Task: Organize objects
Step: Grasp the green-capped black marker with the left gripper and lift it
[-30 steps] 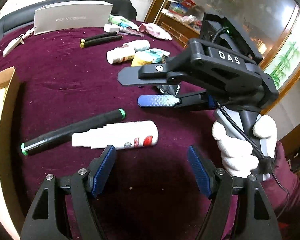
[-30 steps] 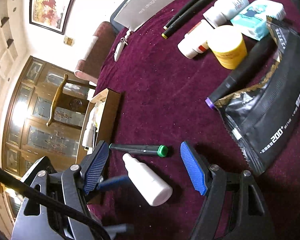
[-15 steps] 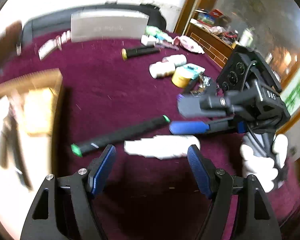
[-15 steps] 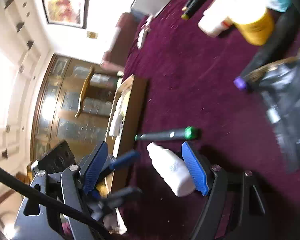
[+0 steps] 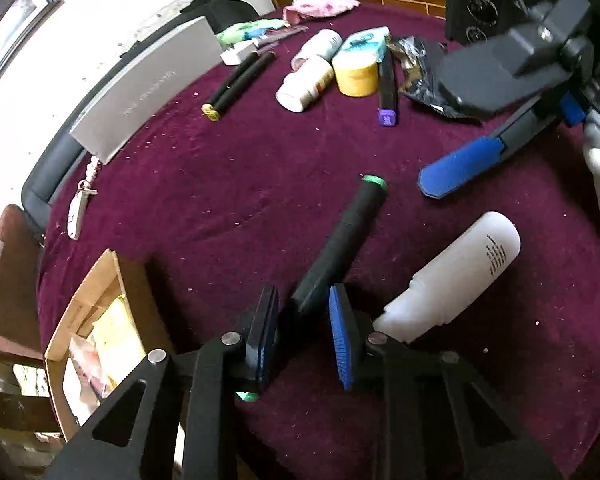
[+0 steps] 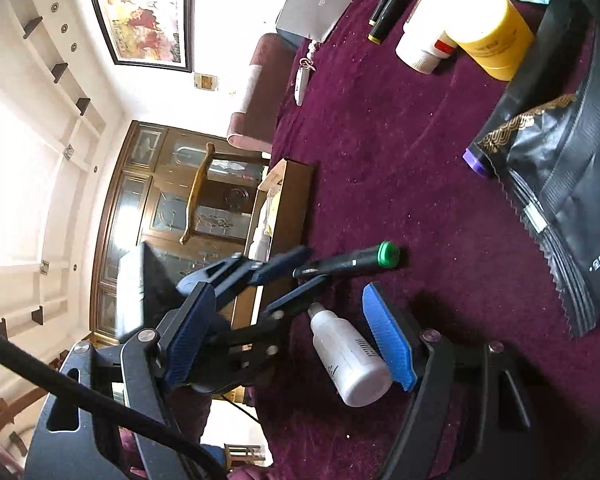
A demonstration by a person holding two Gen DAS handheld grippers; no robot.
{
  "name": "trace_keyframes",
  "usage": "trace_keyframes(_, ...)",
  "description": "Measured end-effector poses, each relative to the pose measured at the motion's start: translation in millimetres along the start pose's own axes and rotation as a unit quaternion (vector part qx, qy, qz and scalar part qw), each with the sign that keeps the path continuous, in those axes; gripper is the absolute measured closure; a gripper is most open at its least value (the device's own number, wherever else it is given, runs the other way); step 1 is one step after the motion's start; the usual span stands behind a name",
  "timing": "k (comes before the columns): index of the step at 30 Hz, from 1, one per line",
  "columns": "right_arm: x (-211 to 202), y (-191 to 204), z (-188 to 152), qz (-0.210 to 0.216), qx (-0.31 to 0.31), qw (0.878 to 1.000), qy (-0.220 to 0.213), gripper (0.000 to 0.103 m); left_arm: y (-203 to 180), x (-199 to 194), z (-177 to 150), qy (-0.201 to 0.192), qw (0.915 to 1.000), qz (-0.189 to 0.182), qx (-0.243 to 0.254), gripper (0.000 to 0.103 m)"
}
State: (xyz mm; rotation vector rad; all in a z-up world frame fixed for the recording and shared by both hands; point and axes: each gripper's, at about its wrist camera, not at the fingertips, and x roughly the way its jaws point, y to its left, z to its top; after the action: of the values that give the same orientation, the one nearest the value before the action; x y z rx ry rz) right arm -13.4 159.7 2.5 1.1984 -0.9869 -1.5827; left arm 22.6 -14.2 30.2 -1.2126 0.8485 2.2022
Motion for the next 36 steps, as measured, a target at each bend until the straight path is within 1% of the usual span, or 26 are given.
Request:
trace_keyframes(2, -1.1, -0.8, 0.2, 0.005, 0.003, 1.000, -0.001, 0.026, -4.7, -1.6, -0.4, 0.001, 1.0000, -0.003, 0.002, 0.086)
trace_keyframes(3, -1.1, -1.0, 0.4, 0.007, 0.005, 1.000, -0.001, 0.026, -5.5, -1.6, -0.2, 0.006, 0.9999, -0.012, -0.010, 0.087)
trace_keyframes(4, -1.5, -1.5, 0.6, 0.010, 0.007, 1.000, -0.002, 0.026, -5.3, -2.1, 0.2, 0.010, 0.9993, -0.029, -0.021, 0.090)
trace_keyframes(5, -2.0, -2.0, 0.7, 0.013, 0.009, 1.000, -0.003, 0.026, -6.5, -3.5, -0.5, 0.014, 0.9969, -0.069, -0.035, 0.092)
trace_keyframes(6, -2.2, -1.9, 0.7, 0.015, 0.010, 1.000, -0.003, 0.026, -10.2, -5.1, -1.0, 0.016, 0.9948, -0.093, -0.039, 0.092)
trace_keyframes(7, -2.4, -2.2, 0.6, 0.017, 0.012, 1.000, -0.004, 0.026, -14.4, -6.6, -1.4, 0.016, 0.9945, -0.097, -0.035, 0.092)
trace_keyframes(9, -1.4, -2.1, 0.8, 0.019, 0.013, 1.000, -0.005, 0.026, -23.0, -7.7, 0.1, 0.017, 0.9956, -0.086, -0.032, 0.092)
trace_keyframes(11, -1.5, -2.4, 1.2, 0.020, 0.015, 1.000, -0.007, 0.026, -22.6, -5.3, 3.0, 0.016, 0.9956, -0.080, -0.045, 0.092)
trace_keyframes(13, -2.2, -2.9, 1.3, 0.024, 0.017, 1.000, -0.008, 0.026, -26.3, -2.4, 8.0, 0.008, 0.9972, -0.056, -0.050, 0.091)
trace_keyframes(16, -4.3, -5.4, 2.1, 0.033, 0.023, 0.999, -0.010, 0.026, -40.4, -0.9, 14.1, -0.005, 0.9993, -0.020, -0.031, 0.091)
trace_keyframes(18, -5.5, -7.6, 2.6, 0.040, 0.027, 0.999, -0.012, 0.026, -45.1, 0.9, 17.1, -0.011, 0.9994, -0.004, -0.031, 0.091)
trace_keyframes(20, -5.3, -7.9, 2.3, 0.041, 0.027, 0.999, -0.011, 0.026, -45.0, 2.7, 17.4, -0.021, 0.9985, 0.004, -0.051, 0.091)
trace_keyframes(24, -4.4, -5.7, 2.2, 0.036, 0.018, 0.999, -0.006, 0.026, -47.8, 3.1, 15.8, -0.038, 0.9967, 0.019, -0.069, 0.091)
trace_keyframes(25, -4.7, -5.7, 2.2, 0.037, 0.018, 0.999, -0.006, 0.026, -43.7, -1.0, 15.0, -0.037, 0.9962, 0.011, -0.077, 0.093)
trace_keyframes(26, -5.1, -6.1, 2.6, 0.039, 0.018, 0.999, -0.005, 0.026, -40.0, -2.1, 13.5, -0.036, 0.9952, -0.001, -0.091, 0.092)
trace_keyframes(27, -5.5, -6.5, 2.8, 0.041, 0.018, 0.999, -0.005, 0.026, -33.4, -5.8, 10.2, -0.036, 0.9928, -0.024, -0.112, 0.092)
trace_keyframes(28, -6.0, -6.8, 2.7, 0.042, 0.019, 0.999, -0.005, 0.026, -27.6, -9.3, 5.1, -0.046, 0.9887, -0.044, -0.136, 0.092)
trace_keyframes(30, -6.1, -5.6, 2.4, 0.037, 0.016, 0.999, -0.005, 0.026, -18.1, -21.3, -4.8, -0.066, 0.9828, -0.048, -0.166, 0.092)
trace_keyframes(32, -12.0, 4.3, 1.2, -0.005, -0.009, 1.000, -0.023, 0.025, -8.7, -35.1, -17.2, -0.087, 0.9733, -0.063, -0.203, 0.092)
trace_keyframes(33, -18.8, 12.2, -0.6, -0.019, -0.022, 0.999, -0.037, 0.024, -5.1, -40.0, -21.4, -0.094, 0.9703, -0.065, -0.213, 0.092)
trace_keyframes(35, -31.2, 23.4, -8.5, -0.007, -0.025, 0.998, -0.051, 0.024, -0.7, -53.3, -30.7, -0.109, 0.9641, -0.068, -0.232, 0.092)
trace_keyframes(36, -40.9, 36.1, -19.0, -0.006, -0.036, 0.998, -0.059, 0.024, 4.0, -60.7, -37.0, -0.118, 0.9599, -0.071, -0.244, 0.092)
